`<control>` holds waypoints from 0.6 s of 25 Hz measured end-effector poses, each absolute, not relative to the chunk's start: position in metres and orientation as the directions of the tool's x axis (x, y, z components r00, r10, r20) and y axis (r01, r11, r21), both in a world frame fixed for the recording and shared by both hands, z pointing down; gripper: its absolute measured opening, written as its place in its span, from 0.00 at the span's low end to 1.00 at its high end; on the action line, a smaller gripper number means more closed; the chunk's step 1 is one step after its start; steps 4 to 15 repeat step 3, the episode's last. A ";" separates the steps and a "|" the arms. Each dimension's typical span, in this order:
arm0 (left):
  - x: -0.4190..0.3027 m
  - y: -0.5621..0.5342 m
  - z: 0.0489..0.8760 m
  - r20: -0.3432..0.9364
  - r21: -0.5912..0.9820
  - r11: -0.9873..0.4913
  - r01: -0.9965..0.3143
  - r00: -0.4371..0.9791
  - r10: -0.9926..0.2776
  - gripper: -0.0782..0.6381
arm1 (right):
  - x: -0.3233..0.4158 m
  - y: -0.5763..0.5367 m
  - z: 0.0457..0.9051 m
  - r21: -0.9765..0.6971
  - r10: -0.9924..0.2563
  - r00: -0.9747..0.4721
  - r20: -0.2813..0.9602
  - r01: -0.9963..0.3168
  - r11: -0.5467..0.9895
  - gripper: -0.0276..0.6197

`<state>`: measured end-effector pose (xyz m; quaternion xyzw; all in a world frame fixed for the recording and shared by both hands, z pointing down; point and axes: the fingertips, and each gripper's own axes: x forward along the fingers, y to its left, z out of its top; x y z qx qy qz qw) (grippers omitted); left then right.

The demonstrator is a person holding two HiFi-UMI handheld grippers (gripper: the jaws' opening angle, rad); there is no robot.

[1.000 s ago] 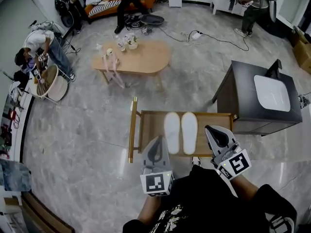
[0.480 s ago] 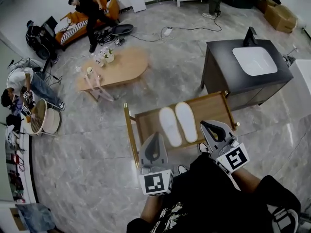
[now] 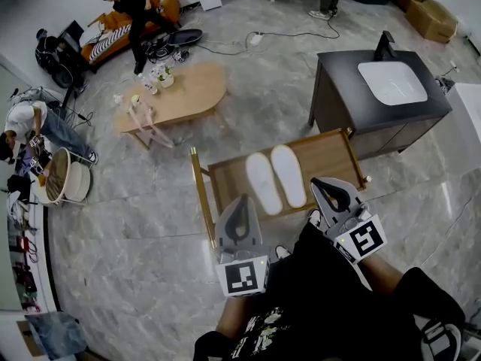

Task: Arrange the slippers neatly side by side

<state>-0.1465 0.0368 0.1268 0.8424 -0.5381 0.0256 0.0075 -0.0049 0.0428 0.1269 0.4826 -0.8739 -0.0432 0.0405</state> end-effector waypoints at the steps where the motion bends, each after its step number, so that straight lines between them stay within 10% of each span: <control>1: -0.148 0.036 0.128 0.050 -0.016 -0.416 -0.909 0.415 -0.908 0.11 | -0.006 0.042 0.127 0.119 -0.846 -0.533 0.027 -0.838 0.532 0.04; 15: -0.152 0.035 0.128 0.041 -0.017 -0.407 -0.913 0.406 -0.913 0.11 | -0.011 0.041 0.127 0.127 -0.842 -0.539 0.024 -0.834 0.537 0.04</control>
